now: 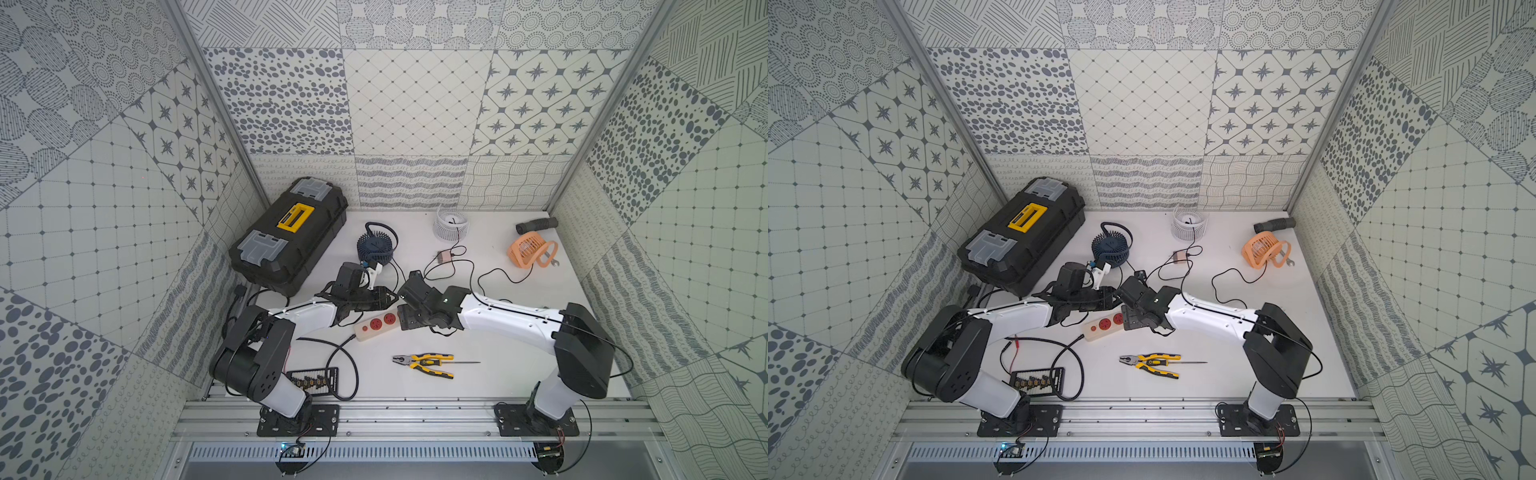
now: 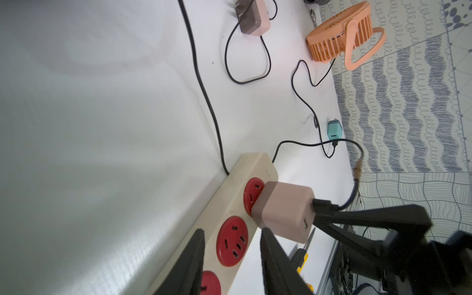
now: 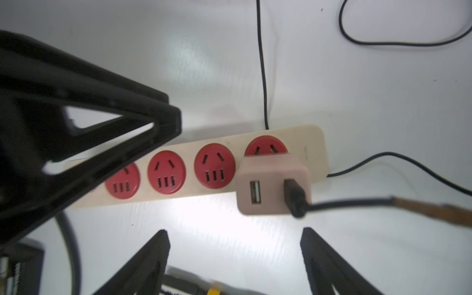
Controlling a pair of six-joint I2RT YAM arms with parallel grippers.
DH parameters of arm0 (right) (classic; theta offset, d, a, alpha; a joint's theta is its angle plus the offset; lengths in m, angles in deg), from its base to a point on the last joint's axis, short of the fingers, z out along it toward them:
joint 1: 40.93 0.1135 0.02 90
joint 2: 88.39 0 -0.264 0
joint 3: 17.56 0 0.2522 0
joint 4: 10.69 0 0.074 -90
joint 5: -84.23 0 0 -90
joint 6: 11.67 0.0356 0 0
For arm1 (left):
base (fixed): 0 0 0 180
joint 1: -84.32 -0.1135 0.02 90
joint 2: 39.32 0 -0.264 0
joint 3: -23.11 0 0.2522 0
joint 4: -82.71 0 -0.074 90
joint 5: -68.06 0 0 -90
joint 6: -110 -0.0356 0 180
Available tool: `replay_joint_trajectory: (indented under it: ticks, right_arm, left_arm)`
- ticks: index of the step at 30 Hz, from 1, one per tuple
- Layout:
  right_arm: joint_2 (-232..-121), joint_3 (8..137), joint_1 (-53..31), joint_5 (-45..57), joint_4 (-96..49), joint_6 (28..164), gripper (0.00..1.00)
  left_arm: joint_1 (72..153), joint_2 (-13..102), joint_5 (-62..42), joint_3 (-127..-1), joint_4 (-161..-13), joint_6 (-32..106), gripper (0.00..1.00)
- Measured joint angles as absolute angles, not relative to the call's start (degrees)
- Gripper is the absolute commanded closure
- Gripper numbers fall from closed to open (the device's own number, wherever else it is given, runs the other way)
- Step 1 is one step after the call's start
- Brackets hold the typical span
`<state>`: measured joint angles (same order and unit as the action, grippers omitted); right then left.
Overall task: Plug the desk fan into the power strip
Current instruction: Insert the plug into the socket.
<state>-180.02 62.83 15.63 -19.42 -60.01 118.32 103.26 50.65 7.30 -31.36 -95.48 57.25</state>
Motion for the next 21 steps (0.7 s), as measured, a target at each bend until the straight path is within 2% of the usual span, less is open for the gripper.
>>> replay_joint_trajectory:
  ticks: [4,10,21]
  right_arm:
    - [-172.1,59.5,15.3,-19.4,-59.4,119.5,0.18]
    - [-169.8,55.0,13.1,-17.8,-57.7,120.1,0.23]
    - [-165.8,52.4,8.3,-14.9,-52.7,117.4,0.45]
  left_arm:
    - [104.4,49.2,8.1,-31.6,-95.4,58.2,0.58]
    - [107.3,48.8,9.7,-31.7,-95.6,60.7,0.56]
    - [111.1,50.9,10.4,-32.5,-95.9,63.3,0.59]
